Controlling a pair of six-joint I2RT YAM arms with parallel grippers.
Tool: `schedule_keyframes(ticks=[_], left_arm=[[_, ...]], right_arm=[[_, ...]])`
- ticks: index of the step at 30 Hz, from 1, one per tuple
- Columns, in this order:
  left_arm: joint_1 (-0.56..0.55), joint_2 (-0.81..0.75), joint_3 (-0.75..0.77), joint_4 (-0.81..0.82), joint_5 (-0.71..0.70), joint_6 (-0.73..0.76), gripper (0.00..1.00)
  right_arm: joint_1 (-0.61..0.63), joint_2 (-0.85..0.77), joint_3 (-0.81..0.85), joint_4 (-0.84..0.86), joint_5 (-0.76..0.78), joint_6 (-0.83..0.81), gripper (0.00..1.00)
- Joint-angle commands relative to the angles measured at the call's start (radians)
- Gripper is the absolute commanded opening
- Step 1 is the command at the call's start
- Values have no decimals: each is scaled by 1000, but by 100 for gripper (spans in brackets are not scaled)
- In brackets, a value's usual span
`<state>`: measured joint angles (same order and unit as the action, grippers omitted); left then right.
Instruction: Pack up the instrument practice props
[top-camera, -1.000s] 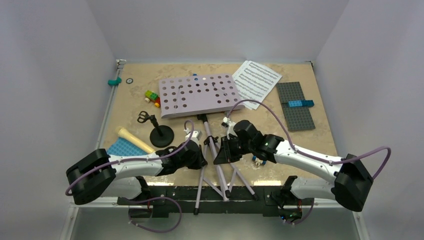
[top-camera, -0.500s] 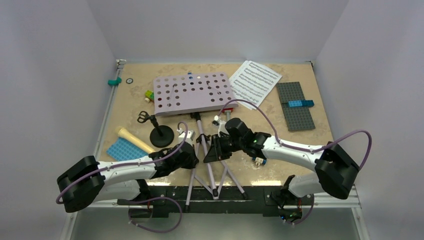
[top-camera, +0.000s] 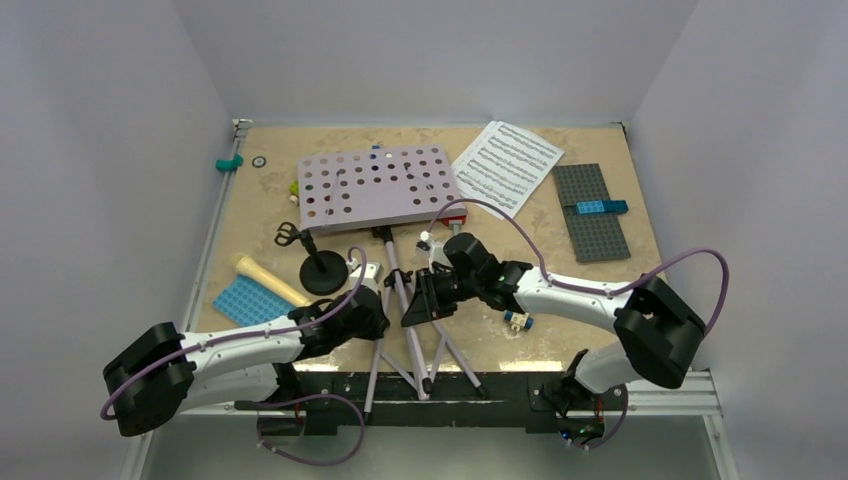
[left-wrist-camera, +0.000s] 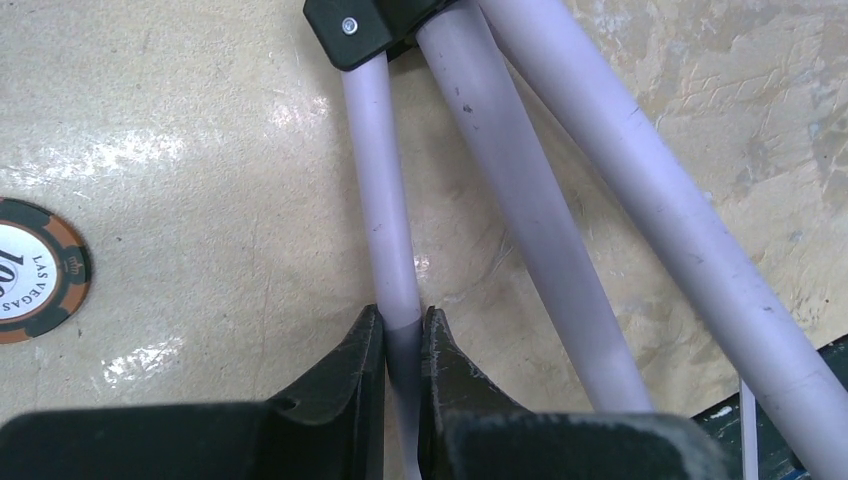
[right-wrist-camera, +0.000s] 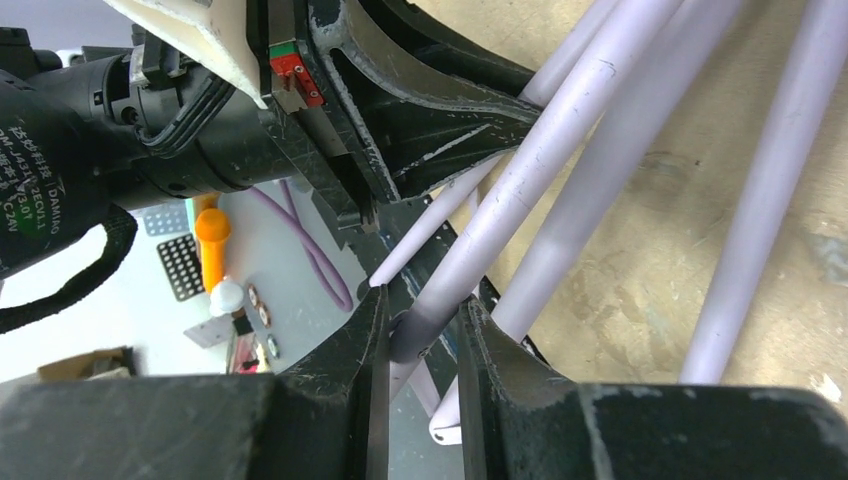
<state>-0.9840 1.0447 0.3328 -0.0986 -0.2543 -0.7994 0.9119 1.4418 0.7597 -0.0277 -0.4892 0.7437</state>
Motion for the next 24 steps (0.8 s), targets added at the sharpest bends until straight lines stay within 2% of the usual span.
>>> schedule_keyframes(ticks=[1, 2, 3, 7, 10, 13, 17, 24], left_arm=[[-24, -66, 102, 411, 120, 73, 0], [-24, -50, 105, 402, 115, 70, 0], [-24, -39, 108, 388, 108, 65, 0], [-22, -13, 102, 334, 72, 34, 0], [-21, -14, 93, 310, 55, 25, 4], [-19, -22, 93, 275, 55, 27, 20], [-17, -55, 92, 233, 51, 27, 41], [0, -189, 94, 140, 29, 20, 65]], right_arm=[[-12, 146, -40, -79, 154, -181, 0], [-13, 137, -40, -85, 156, -182, 0], [-12, 119, -41, -90, 161, -182, 6], [-14, 19, -34, -151, 188, -190, 41], [-15, -62, -6, -209, 201, -201, 53], [-18, -121, 42, -273, 216, -214, 59], [-26, -188, 104, -349, 240, -237, 60], [-84, -308, 109, -407, 254, -265, 62]])
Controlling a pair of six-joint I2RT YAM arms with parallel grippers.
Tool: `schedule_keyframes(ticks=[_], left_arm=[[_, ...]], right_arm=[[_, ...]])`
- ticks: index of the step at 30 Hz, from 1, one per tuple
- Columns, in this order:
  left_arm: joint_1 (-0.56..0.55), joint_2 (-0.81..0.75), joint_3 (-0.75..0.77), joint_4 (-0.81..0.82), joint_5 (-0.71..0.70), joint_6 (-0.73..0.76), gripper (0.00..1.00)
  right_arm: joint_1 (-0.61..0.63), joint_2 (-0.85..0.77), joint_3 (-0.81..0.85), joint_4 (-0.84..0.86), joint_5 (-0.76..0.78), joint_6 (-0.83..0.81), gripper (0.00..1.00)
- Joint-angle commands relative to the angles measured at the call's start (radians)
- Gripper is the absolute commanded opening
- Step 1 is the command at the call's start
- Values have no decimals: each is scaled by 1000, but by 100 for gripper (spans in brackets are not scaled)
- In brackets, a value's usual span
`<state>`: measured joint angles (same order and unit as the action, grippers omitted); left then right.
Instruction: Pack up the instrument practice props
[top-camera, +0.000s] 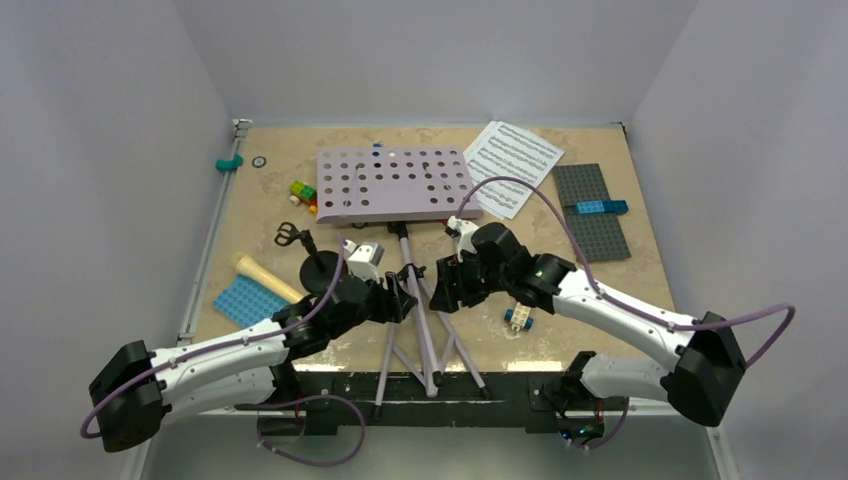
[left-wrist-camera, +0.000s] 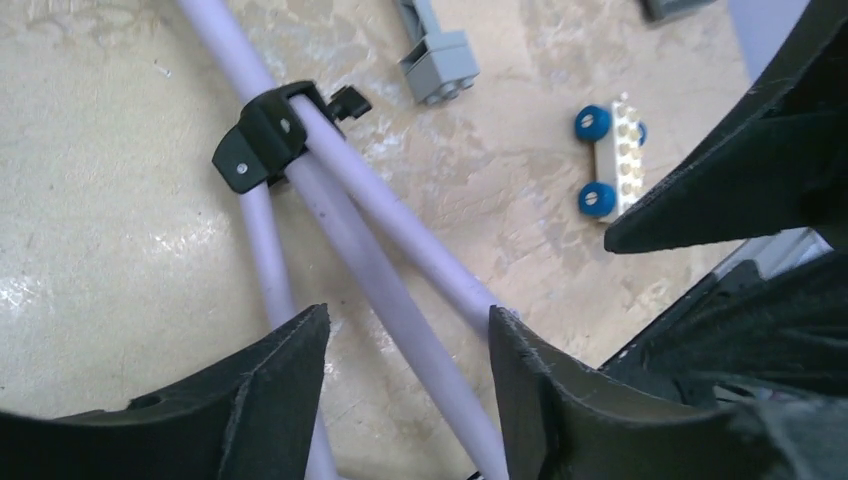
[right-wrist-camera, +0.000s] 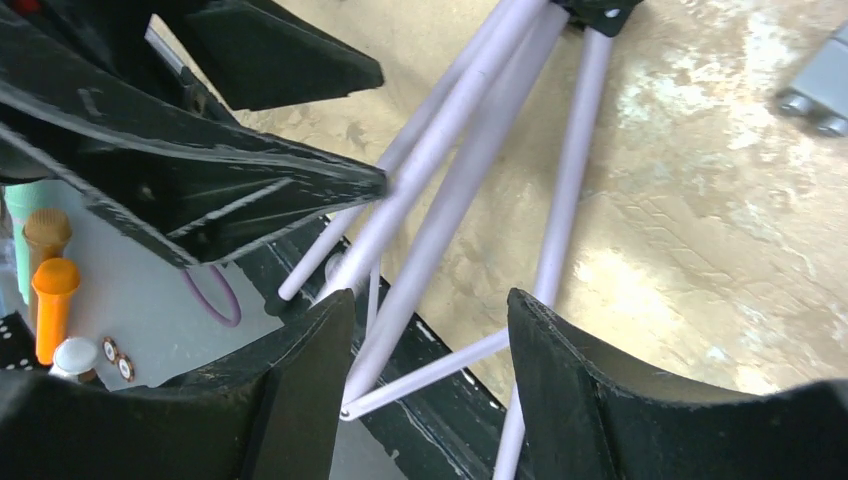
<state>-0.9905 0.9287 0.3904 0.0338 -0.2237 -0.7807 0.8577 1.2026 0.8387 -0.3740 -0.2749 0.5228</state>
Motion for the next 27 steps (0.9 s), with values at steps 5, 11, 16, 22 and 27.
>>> schedule_keyframes(ticks=[5, 11, 16, 22, 27], left_arm=[[69, -190, 12, -32, 49, -20, 84], [250, -318, -107, 134, 347, -135, 84], [318, -262, -150, 320, 530, -245, 84], [367, -169, -258, 621, 631, -404, 81], [416, -90, -335, 795, 651, -461, 71]], right_arm=[[-59, -155, -44, 2, 21, -45, 63], [-107, -268, -147, 131, -55, -30, 66], [-196, -273, -238, 287, -292, 30, 70], [-242, -240, -283, 382, -454, 89, 74], [-253, -243, -320, 444, -493, 102, 76]])
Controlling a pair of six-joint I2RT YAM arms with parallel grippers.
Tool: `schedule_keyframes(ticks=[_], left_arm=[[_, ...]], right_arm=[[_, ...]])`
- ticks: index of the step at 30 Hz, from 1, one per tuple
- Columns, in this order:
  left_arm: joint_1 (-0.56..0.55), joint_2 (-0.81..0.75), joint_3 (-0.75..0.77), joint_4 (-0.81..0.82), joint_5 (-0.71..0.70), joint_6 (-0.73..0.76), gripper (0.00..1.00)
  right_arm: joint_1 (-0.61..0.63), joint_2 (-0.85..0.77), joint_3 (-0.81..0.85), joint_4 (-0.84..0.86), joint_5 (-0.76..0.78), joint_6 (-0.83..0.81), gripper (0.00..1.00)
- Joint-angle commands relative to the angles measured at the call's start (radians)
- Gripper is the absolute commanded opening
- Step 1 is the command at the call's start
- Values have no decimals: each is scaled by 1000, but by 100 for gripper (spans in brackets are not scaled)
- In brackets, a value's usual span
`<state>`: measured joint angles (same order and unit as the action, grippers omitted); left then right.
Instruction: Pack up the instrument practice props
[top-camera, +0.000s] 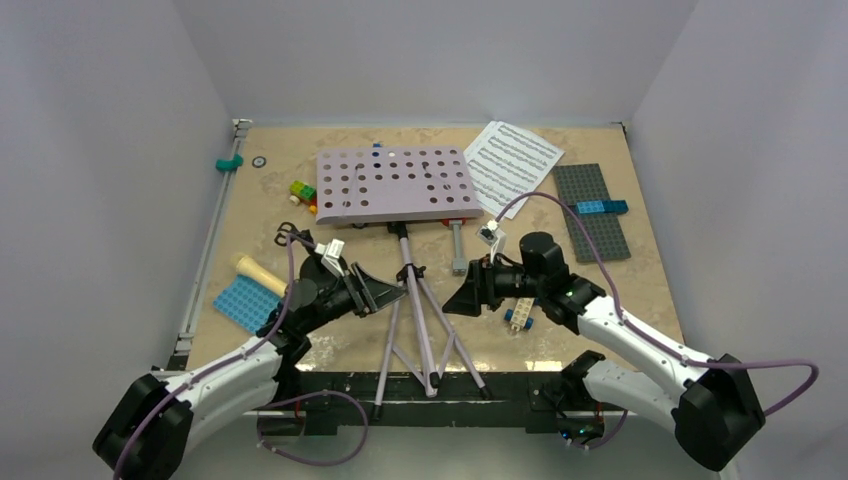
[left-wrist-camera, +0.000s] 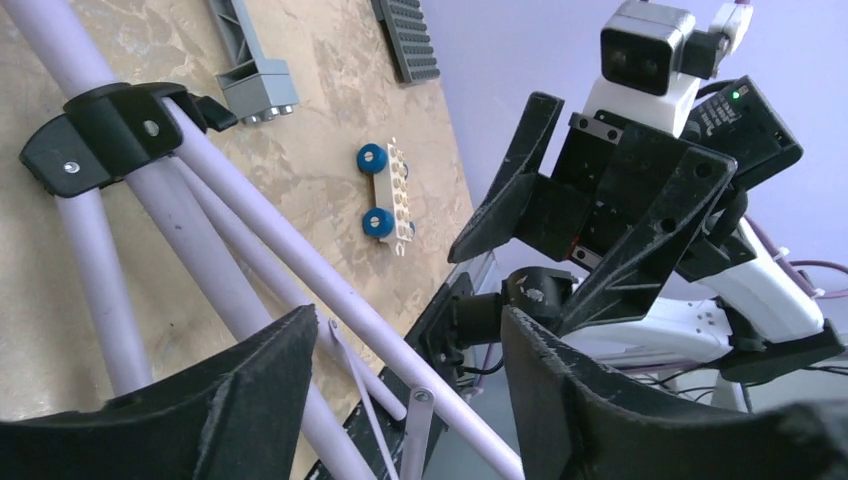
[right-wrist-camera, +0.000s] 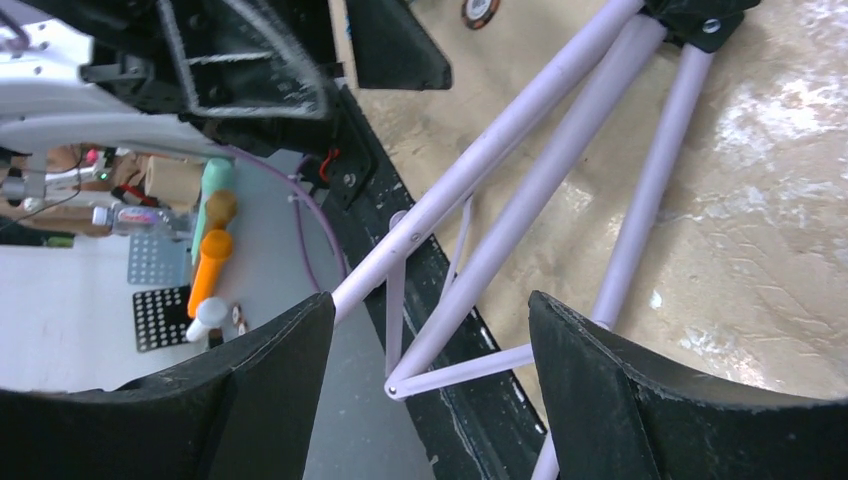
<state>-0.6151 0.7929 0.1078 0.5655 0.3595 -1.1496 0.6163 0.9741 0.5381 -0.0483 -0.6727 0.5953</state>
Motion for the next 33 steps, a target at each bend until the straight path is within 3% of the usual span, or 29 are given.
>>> schedule_keyframes(ticks=[1, 8, 10, 12, 15, 24, 30, 33], left_arm=[[54, 72, -71, 309, 80, -106, 66], [99, 364, -106, 727, 168, -199, 41], [108, 457, -127, 843, 174, -228, 24], [119, 555, -142, 953, 187, -263, 17], [128, 617, -138, 962, 195, -282, 18], [135, 609, -140, 961, 194, -280, 24], [135, 596, -126, 947, 227, -256, 38], [128, 537, -115, 838, 250, -209, 42]], right_arm=[[-14, -19, -28, 131, -107, 30, 75], [-15, -65, -69, 160, -141, 24, 74], [-15, -71, -67, 147, -141, 17, 74], [-15, -83, -68, 136, -135, 11, 74], [-16, -97, -67, 122, -126, 2, 74], [-16, -90, -78, 124, -117, -3, 74], [-16, -91, -56, 89, -107, -29, 74], [-16, -104, -29, 30, -69, -61, 74]])
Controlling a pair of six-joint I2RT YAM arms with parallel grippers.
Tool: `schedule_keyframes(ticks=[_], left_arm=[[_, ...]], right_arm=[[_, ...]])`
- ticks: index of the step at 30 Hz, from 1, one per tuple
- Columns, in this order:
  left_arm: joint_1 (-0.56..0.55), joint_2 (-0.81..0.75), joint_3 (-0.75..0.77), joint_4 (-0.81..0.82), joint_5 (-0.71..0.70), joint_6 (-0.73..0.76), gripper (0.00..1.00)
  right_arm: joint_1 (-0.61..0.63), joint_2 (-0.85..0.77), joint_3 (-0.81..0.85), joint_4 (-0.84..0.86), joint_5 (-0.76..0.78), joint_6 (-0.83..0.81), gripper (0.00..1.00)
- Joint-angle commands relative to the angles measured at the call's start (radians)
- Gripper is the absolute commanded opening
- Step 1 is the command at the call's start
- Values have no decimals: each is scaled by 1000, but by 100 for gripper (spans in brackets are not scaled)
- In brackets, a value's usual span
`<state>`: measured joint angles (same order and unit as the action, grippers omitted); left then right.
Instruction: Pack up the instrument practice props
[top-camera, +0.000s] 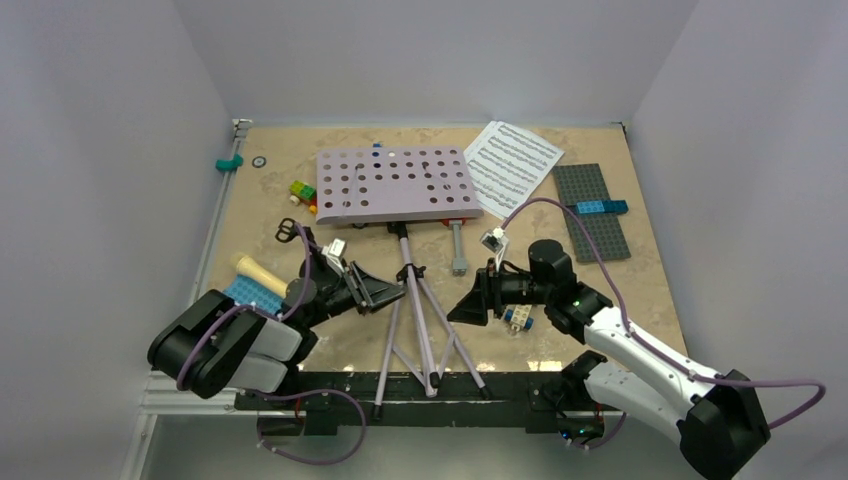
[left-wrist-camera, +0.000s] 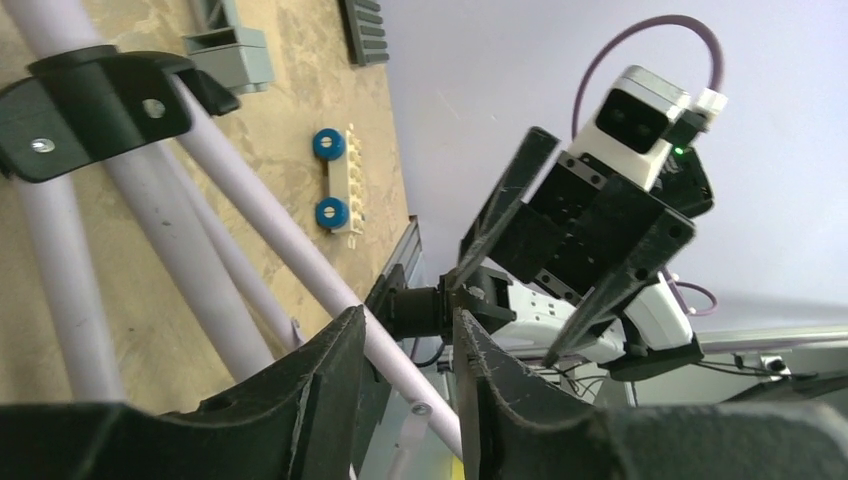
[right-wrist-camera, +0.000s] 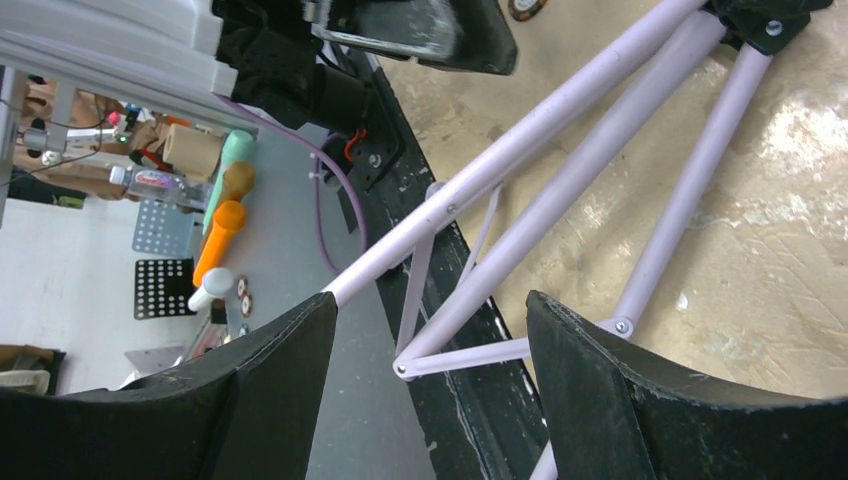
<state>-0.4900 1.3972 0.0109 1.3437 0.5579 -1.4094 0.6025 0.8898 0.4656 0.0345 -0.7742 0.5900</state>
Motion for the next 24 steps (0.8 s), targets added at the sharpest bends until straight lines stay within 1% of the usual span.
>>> schedule_keyframes(ticks=[1, 3, 4, 5, 6, 7, 8, 10, 14, 17, 20, 24], left_arm=[[-6, -98, 4, 5, 57, 76, 44], [-36, -223, 42, -181, 48, 147, 46], [-61, -288, 67, -308, 29, 197, 46], [-94, -366, 107, -469, 3, 264, 48], [-136, -438, 155, -630, -47, 337, 49], [-181, -500, 206, -798, -131, 409, 51], [-217, -545, 258, -918, -182, 469, 52], [-236, -599, 317, -1067, -240, 515, 53], [-237, -635, 362, -1264, -354, 512, 57], [-238, -608, 352, -1313, -384, 481, 58], [-257, -589, 344, -1360, -427, 466, 61], [-278, -615, 337, -1447, -480, 449, 66]], right_arm=[[-3, -26, 55, -76, 56, -65, 74], [-3, -34, 75, -113, 87, -83, 74], [-4, -35, 86, -132, 101, -90, 74], [-3, -31, 98, -150, 114, -96, 75], [-3, -24, 109, -166, 125, -102, 75], [-3, -10, 122, -184, 131, -105, 75], [-2, 7, 138, -194, 129, -105, 75], [-2, 55, 161, -208, 110, -97, 77], [-1, 154, 195, -210, 62, -69, 79], [23, 221, 226, -209, 64, -48, 80], [94, 278, 294, -273, 131, -83, 82], [144, 334, 327, -268, 148, -70, 83]])
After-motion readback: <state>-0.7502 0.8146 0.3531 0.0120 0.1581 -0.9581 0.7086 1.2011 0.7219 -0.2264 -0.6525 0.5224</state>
